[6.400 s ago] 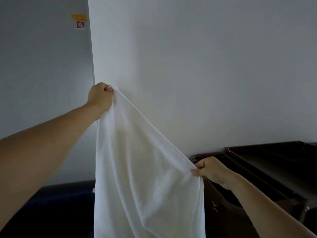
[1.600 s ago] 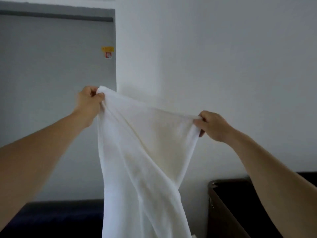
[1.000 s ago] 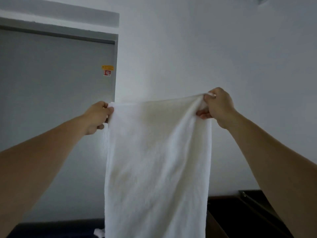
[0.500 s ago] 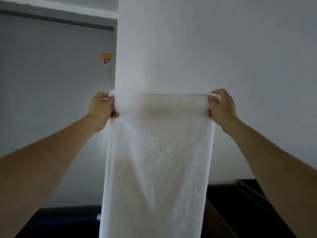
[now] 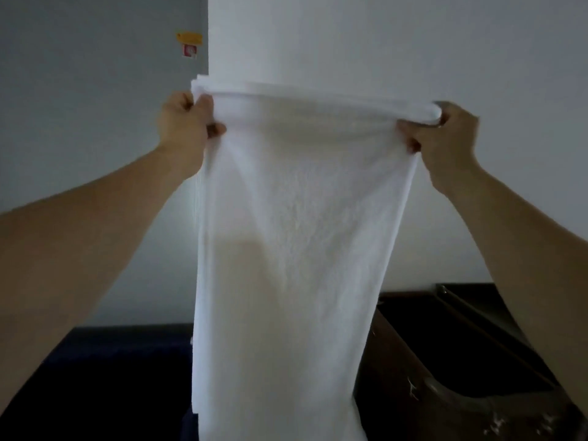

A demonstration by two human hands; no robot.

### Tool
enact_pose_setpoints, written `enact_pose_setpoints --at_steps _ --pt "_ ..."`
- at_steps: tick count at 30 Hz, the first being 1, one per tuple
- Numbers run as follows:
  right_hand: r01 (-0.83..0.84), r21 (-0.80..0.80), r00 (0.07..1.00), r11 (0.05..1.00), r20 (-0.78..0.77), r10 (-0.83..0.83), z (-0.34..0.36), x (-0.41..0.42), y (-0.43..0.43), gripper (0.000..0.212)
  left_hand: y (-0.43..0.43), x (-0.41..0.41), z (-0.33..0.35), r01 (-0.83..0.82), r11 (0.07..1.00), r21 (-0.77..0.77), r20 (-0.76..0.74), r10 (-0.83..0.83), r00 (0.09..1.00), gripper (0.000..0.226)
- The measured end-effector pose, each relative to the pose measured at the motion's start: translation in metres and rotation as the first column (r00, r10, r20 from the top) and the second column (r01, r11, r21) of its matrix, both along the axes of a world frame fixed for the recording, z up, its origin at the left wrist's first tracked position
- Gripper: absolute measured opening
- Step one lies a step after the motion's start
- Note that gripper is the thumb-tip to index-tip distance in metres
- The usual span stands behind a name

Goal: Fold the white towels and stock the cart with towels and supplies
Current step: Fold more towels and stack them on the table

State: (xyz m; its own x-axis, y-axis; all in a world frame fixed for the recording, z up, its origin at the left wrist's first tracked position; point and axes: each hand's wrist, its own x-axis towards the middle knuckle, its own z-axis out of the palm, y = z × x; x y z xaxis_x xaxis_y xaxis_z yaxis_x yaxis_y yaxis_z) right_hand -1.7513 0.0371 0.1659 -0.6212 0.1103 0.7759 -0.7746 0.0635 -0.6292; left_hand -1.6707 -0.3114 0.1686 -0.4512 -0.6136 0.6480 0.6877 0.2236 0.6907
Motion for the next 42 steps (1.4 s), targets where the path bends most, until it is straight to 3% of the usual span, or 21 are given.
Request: enact_pose_setpoints --at_steps 2,5,7,10,14,20,23,27,31,34,39,42 --pt "-0.030 -0.124 0.999 0.992 0.035 0.035 0.003 0.000 -0.012 0.018 0.004 -0.002 0.012 -0.046 0.999 0.001 0.007 0.046 0.999 0.018" --pt "-0.088 0.008 0.956 0.996 0.281 0.082 -0.016 0.002 -0.020 0.026 -0.001 -0.007 -0.001 -0.031 0.997 -0.076 0.253 0.049 0.966 0.017" --pt "0.005 0.046 0.980 0.999 0.197 -0.014 -0.014 0.005 -0.018 0.017 -0.011 -0.011 -0.013 -0.070 0.994 -0.090 0.270 0.091 0.959 0.021" --pt "0.162 -0.028 0.987 0.986 0.026 -0.161 -0.004 0.009 -0.018 0.030 -0.018 -0.009 -0.009 -0.142 0.986 -0.083 0.159 0.154 0.975 0.018" --pt "0.193 0.081 0.980 0.978 0.032 -0.196 -0.003 0.007 -0.013 0.028 -0.022 -0.003 -0.008 -0.074 0.994 -0.086 0.206 0.090 0.974 0.029" --pt "0.254 0.072 0.967 0.965 -0.007 -0.254 0.003 0.007 -0.010 0.040 -0.019 -0.003 -0.014 -0.109 0.992 -0.067 0.187 0.119 0.975 0.028" --pt "0.219 0.141 0.970 0.966 0.077 -0.231 -0.007 0.004 -0.011 0.027 -0.018 -0.009 -0.024 -0.043 0.998 -0.044 0.233 0.052 0.971 0.028" --pt "0.098 0.157 0.970 0.983 0.207 -0.129 -0.039 -0.020 -0.014 0.019 -0.023 -0.025 -0.049 0.049 0.999 0.006 0.389 -0.048 0.920 0.010" --pt "-0.023 0.161 0.952 0.987 0.306 -0.028 -0.060 -0.046 -0.018 0.011 -0.023 -0.045 -0.063 0.027 0.999 0.024 0.458 -0.035 0.888 0.011" --pt "-0.035 0.119 0.964 0.992 0.266 0.002 -0.055 -0.055 -0.020 0.011 -0.018 -0.055 -0.052 -0.037 0.999 0.004 0.412 0.032 0.910 0.009" --pt "-0.071 0.012 0.993 0.997 0.100 0.069 -0.023 -0.056 -0.017 0.006 0.006 -0.048 -0.003 -0.153 0.988 -0.024 0.173 0.155 0.973 0.024" --pt "-0.105 -0.002 0.993 0.994 0.048 0.105 -0.015 -0.049 -0.012 0.003 0.012 -0.030 0.007 -0.164 0.986 -0.043 0.114 0.168 0.979 0.021"
